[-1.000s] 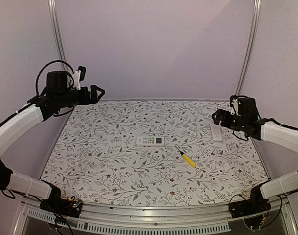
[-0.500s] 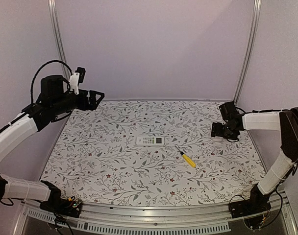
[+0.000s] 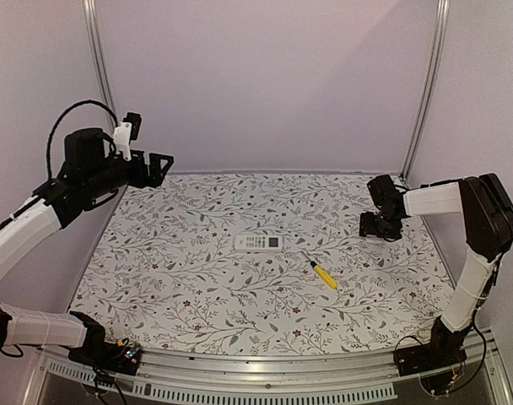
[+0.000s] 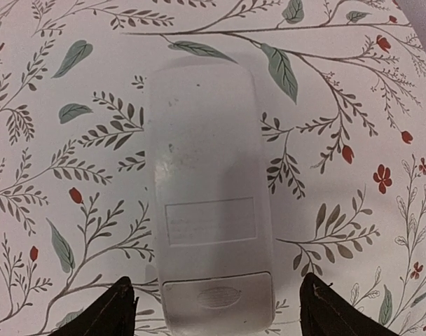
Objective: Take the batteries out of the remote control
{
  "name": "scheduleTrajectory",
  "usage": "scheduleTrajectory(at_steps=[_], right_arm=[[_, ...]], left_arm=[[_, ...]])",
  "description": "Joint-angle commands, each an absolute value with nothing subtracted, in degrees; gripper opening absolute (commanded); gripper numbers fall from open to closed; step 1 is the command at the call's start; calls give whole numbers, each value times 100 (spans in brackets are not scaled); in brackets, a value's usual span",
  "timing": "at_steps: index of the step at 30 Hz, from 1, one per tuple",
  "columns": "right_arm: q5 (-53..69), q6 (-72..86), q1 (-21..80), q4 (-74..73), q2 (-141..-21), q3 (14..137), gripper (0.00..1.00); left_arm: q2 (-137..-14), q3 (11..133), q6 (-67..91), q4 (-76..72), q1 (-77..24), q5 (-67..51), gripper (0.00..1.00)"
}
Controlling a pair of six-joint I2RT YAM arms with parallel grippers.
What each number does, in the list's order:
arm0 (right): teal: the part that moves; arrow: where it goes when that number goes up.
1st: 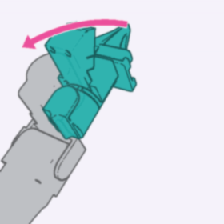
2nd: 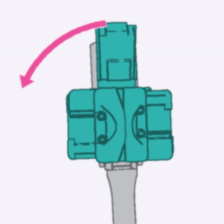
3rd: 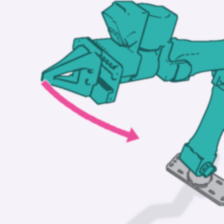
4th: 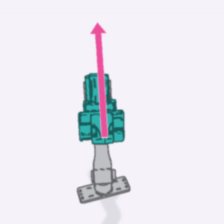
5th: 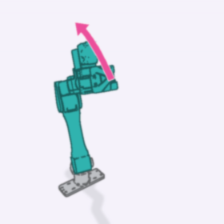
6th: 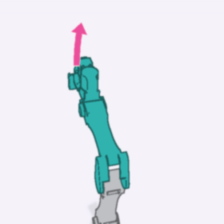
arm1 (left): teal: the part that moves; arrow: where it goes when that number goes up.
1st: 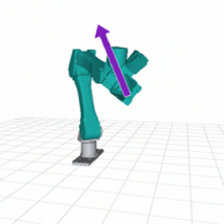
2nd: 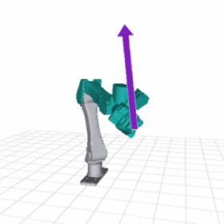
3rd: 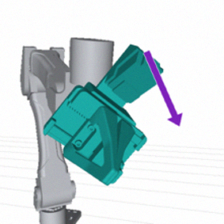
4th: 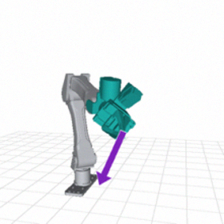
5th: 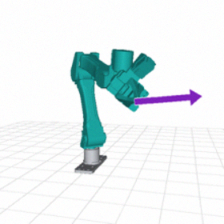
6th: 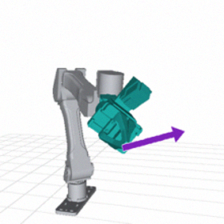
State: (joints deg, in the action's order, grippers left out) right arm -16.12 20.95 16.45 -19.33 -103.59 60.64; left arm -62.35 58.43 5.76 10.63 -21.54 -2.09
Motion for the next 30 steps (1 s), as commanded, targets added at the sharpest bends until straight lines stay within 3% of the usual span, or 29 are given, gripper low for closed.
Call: scheduleTrajectory(at_steps=[1,18,30], right_arm=[[-1798,2056,1666,-2030,-10608,6196,79],[-1515,2111,1658,-1854,-10758,6068,60],[-1293,1758,1664,-1744,-10178,5838,50]], left_arm=[[-6316,5792,523,1077,-2205,-186,100],[-6388,5810,566,1099,-2198,-228,100],[-6457,5801,686,1083,-2205,-222,99]])
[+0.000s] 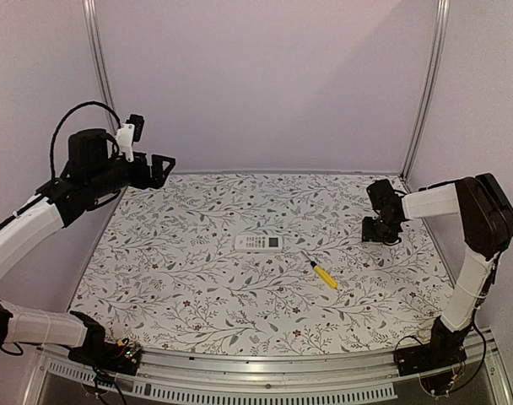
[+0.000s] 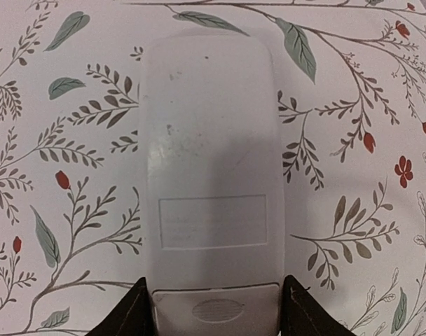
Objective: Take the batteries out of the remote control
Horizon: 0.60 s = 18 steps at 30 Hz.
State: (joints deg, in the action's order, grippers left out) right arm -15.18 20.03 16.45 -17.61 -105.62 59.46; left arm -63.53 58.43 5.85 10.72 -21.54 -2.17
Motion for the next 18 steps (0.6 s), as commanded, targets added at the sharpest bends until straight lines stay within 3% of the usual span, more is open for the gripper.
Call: scheduleTrajectory(at_steps=[1,10,18], right_arm=[[-1228,1687,1663,-1766,-10121,5824,49],[-427,864,1970,-2062,-9369,5681,47],[-187,344,3450,-2301,-9091,6049,47]], left_arm=[[-6471,5807,756,1074,-2204,-198,100],[-6927,5884,1445,1033,-2207,-1086,100],[-7809,5809,2155,501,-2429,-2907,95]])
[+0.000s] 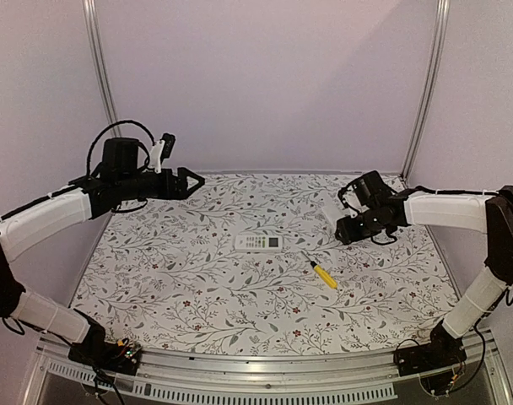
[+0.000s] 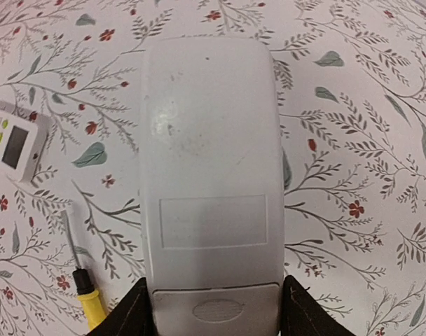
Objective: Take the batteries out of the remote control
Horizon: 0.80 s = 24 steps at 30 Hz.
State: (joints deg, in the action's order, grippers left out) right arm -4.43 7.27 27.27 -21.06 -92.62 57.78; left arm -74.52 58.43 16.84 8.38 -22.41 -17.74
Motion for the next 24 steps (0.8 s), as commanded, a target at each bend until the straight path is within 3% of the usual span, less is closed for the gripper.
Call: scheduleTrajectory(at_steps=[1,8,16,19,24], right_arm=[[-185,303,3672,-2299,-9116,6142,47],[-182,69,5096,-1956,-9364,6817,47],[-172,-385,5704,-1738,-9639,7433,47],[-190,-488,5747,-1723,-9667,7535,47],[-230,-626,5796,-1713,-9701,7629,47]], left_arm=[[-7919,5780,2229,409,-2459,-3047,95],[-8331,5688,2585,96,-2604,-3885,93],[-8582,5651,2875,-240,-2640,-4571,91],[-8723,5678,2991,-266,-2650,-4812,86],[-8938,5687,3163,-369,-2701,-5154,69]])
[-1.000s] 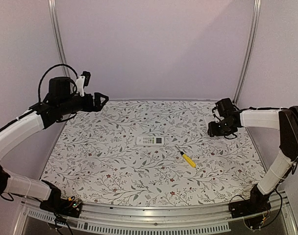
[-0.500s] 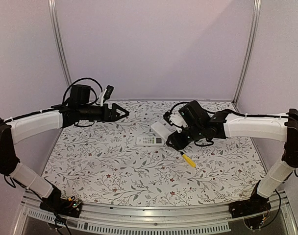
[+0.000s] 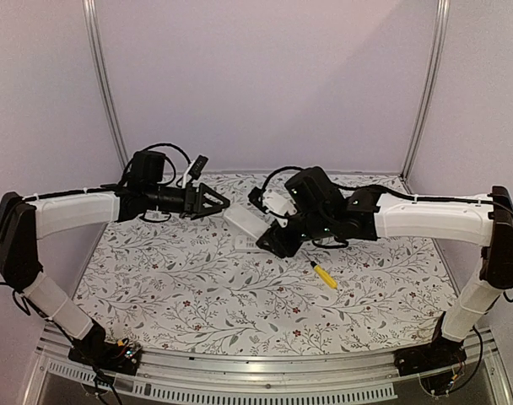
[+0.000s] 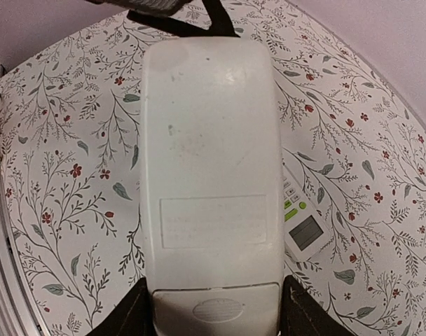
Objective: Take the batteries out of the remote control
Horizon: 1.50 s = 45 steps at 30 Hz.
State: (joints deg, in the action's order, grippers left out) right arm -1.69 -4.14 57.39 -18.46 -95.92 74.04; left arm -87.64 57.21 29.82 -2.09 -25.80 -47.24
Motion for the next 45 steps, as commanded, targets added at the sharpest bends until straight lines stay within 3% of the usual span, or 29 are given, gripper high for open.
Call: scheduleTrajectory(at_steps=[1,12,23,36,40,45], right_arm=[[-243,-648,5805,-1720,-9716,7652,47],[-532,-937,5914,-1784,-9876,7800,46],[-858,-1211,6110,-1786,-9944,7807,46],[-1218,-1424,6162,-1661,-9970,7731,46],[-1316,-1326,6164,-1233,-9756,7411,59],[-1374,-1156,6161,-819,-9472,7110,89]], left_arm=[[-8964,5682,3194,-402,-2711,-5218,65],[-9219,5627,3544,-725,-2821,-5659,44],[-9291,5599,3645,-791,-2831,-5719,34],[-9350,5546,3800,-970,-2830,-5873,11],[-9342,5533,3836,-1026,-2836,-5919,4],[-9268,5473,3972,-1265,-2822,-5972,0]])
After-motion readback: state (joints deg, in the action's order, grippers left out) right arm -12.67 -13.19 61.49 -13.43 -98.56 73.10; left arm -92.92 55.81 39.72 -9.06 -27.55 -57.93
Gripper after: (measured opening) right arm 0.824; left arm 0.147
